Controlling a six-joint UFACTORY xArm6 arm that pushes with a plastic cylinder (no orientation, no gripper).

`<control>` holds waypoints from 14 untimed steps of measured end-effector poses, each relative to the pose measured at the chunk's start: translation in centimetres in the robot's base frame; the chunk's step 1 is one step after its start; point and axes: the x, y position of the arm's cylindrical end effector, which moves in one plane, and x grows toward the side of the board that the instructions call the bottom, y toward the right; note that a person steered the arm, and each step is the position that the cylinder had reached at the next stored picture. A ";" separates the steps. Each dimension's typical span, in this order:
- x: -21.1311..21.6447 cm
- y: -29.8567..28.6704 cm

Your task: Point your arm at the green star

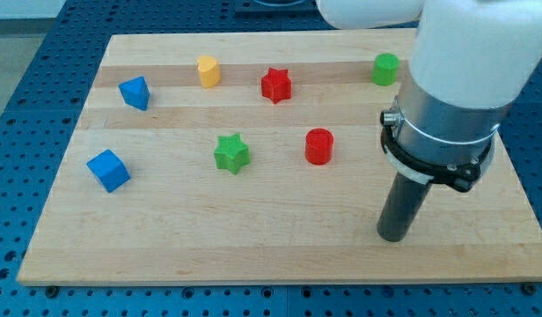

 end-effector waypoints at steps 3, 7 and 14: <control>-0.1 0.4; -4.5 -16.8; -11.0 -23.6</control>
